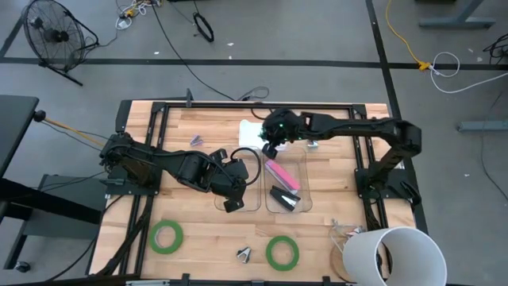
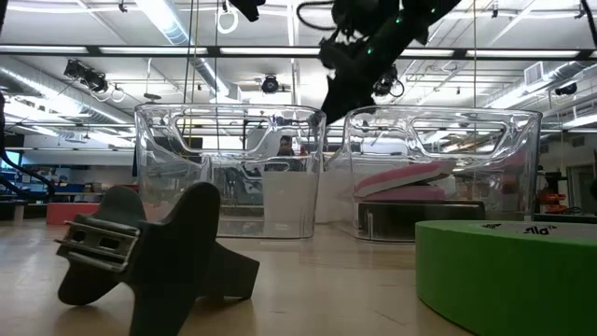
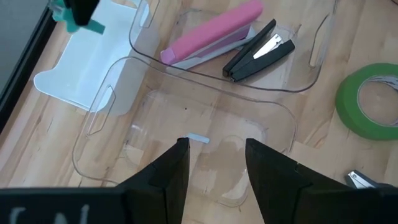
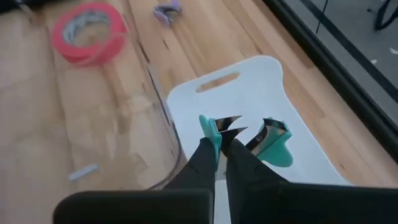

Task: Pick and place Stapler, Stapler remover, tape
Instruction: Put the light blue staple remover into the white bin

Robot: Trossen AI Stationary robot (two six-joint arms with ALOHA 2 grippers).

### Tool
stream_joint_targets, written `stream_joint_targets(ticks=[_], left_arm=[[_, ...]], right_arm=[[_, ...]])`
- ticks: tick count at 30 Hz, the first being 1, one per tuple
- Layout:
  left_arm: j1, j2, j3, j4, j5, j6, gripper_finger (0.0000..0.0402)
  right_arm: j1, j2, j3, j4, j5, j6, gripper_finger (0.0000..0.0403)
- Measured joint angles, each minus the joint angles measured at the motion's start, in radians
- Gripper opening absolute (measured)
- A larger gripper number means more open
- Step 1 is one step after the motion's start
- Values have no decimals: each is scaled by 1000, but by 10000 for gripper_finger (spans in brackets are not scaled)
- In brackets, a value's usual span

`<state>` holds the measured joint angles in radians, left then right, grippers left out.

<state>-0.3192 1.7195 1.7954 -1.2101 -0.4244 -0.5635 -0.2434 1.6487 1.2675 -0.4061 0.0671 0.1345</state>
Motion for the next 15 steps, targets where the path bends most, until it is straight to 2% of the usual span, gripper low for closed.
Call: stream_joint_targets(ticks=[10, 15], left_arm=[[-12, 0, 0, -4, -1, 0, 160], [-12, 0, 0, -9, -1, -1, 160]], right_arm=[[-32, 59, 0, 23, 6, -25, 6], [-35, 59, 0, 17, 6, -35, 44]])
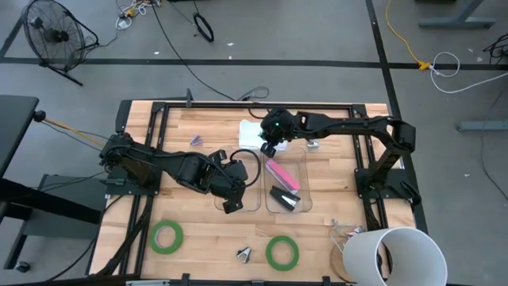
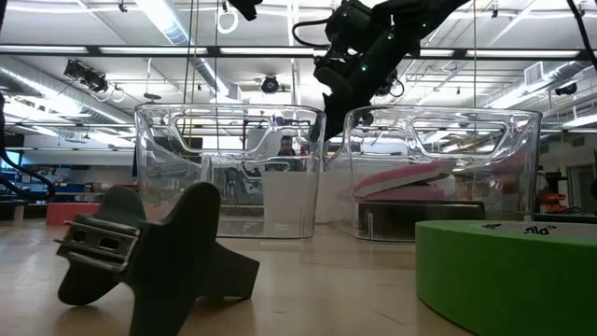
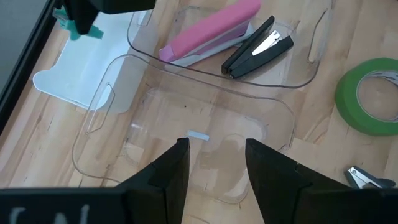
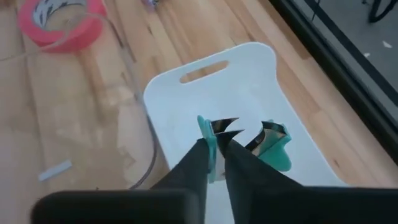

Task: Pick and place Stapler, Stapler remover, tape
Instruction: Put the light blue staple remover into the white bin, then put the blue staple remover into the white bin

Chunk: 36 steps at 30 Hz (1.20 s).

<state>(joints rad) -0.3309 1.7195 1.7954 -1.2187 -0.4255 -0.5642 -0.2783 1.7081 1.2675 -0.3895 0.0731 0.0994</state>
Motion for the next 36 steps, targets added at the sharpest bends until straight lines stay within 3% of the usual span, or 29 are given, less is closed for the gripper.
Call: stream_joint_targets(ticks=[9, 13, 21, 31, 36], left_arm=[[0, 0, 0, -1, 0, -1, 160], [-3, 0, 0, -10, 0, -6, 160], [-21, 0, 0, -32, -35, -8, 160], [-21, 0, 0, -45, -53, -8, 160], [-21, 0, 0, -70, -53, -9, 160]], right_arm=[[0, -3, 0, -41, 5, -14, 154], [0, -16, 0, -178, 21, -16, 181], [-1, -116, 0, -570, 190, 24, 169], [8, -233, -40, -719, 174, 110, 153], [8, -258, -174, -721, 274, 142, 164]])
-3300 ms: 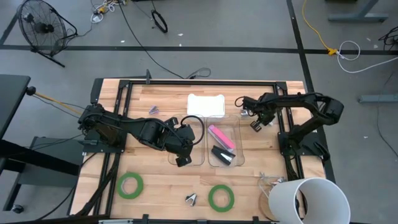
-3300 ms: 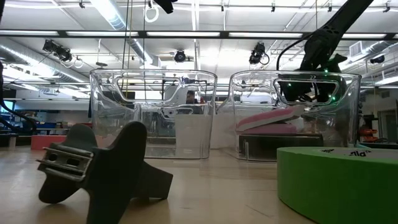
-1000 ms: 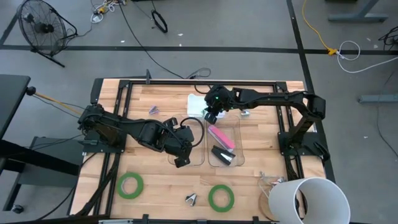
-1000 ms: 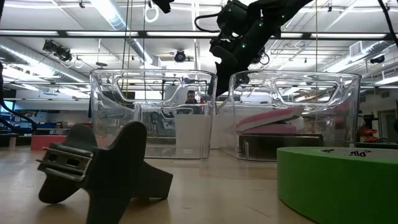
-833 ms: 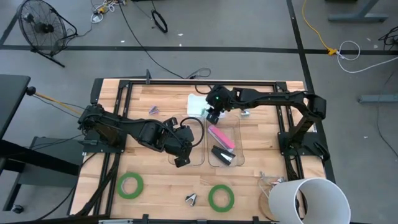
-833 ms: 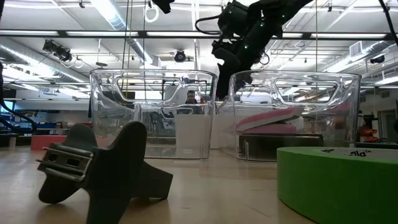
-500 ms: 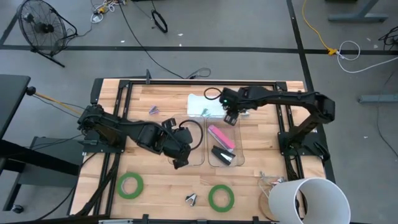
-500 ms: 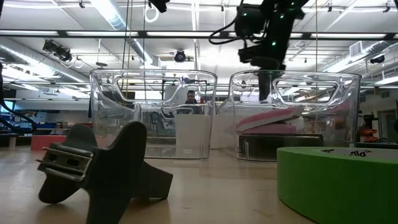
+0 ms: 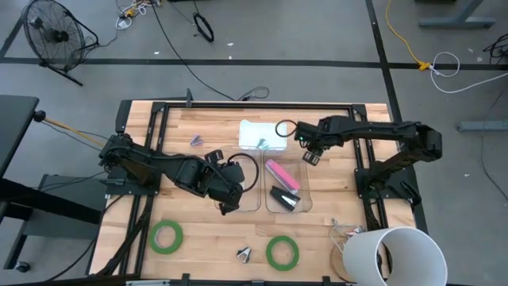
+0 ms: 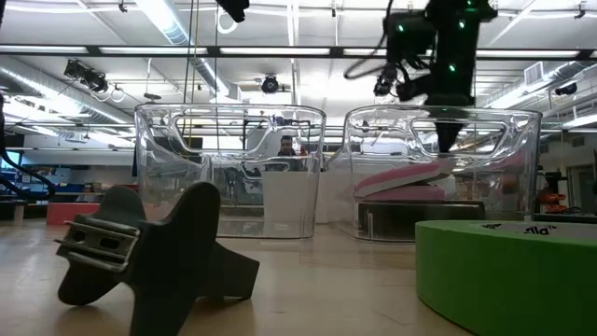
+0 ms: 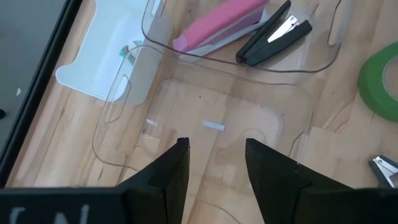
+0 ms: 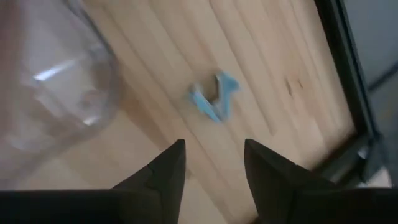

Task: Pick and place Stapler, Stapler remover, tape
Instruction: Put the blue staple remover into the white bin

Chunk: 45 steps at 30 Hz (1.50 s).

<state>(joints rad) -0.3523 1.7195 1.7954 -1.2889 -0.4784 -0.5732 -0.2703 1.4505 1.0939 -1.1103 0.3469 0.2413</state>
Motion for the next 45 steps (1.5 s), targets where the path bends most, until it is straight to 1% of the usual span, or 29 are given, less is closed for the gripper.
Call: stream_joint_targets(ticks=[3, 6, 8, 11, 17, 21, 27, 30, 32, 35, 38, 45], left_arm=[[0, 0, 0, -4, -1, 0, 160], [0, 0, 0, -4, -18, 0, 160], [0, 0, 0, -4, -25, 0, 160], [0, 0, 0, -4, -37, 0, 160], [1, 0, 0, -4, -38, 0, 160], [1, 0, 0, -4, -38, -8, 160], [2, 0, 0, -4, -38, -18, 160], [1, 0, 0, -4, -38, -18, 160], [2, 0, 0, -4, -38, -18, 160], [1, 0, 0, -4, -38, -18, 160], [2, 0, 0, -4, -38, -18, 160], [2, 0, 0, -5, -38, -17, 160]], right_arm=[[-6, -5, -76, 10, 66, 10, 178], [-11, -5, -137, 53, 104, 5, 194], [-11, -5, -177, 107, 143, -33, 203], [-11, -5, -212, 150, 170, -90, 213], [-11, -5, -265, 291, 165, -173, 217], [-11, -5, -293, 355, 152, -219, 216], [-17, -5, -342, 396, 137, -261, 216], [-41, -5, -348, 395, 177, -247, 216], [-63, -5, -348, 397, 185, -242, 216], [-104, -5, -348, 423, 158, -260, 216], [-169, -6, -348, 448, 59, -277, 216], [-305, -8, -341, 505, -93, -282, 215]])
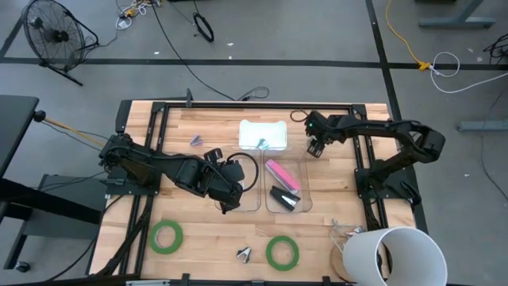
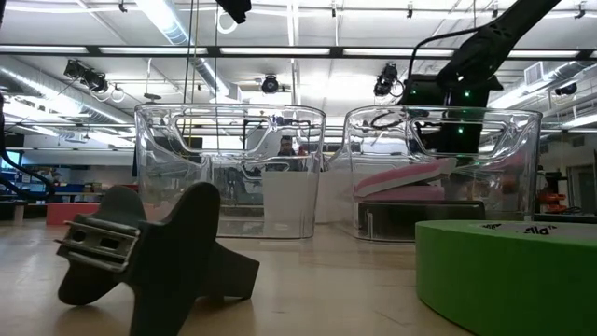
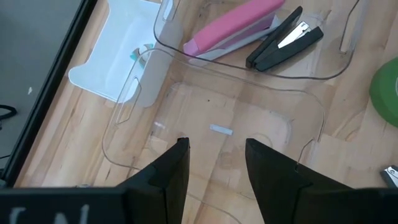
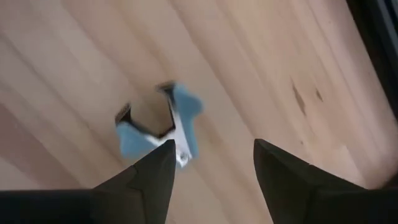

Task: Pick and place Stapler, Stapler remover, tape
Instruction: Put the blue staple remover into the white bin

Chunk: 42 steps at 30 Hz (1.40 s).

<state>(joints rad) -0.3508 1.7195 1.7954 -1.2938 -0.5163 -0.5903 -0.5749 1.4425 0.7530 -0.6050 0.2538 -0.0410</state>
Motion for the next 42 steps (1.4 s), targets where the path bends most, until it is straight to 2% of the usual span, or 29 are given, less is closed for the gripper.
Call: stream_joint_targets(ticks=[8, 21, 31, 36, 42], left_arm=[[1, 0, 0, 0, -4, 0, 160], [1, 0, 0, 0, -3, 0, 160], [1, 0, 0, 1, -3, -1, 160], [1, 0, 0, 3, -3, -8, 160], [1, 0, 0, 3, -3, -8, 160]], right_arm=[[-33, 0, 1, 82, -96, 2, 215], [-33, 4, 0, 105, -115, 7, 216], [-33, 13, -62, 194, -124, 29, 209], [-33, 14, -62, 208, -137, 33, 158], [-33, 16, -62, 195, -174, 29, 33]])
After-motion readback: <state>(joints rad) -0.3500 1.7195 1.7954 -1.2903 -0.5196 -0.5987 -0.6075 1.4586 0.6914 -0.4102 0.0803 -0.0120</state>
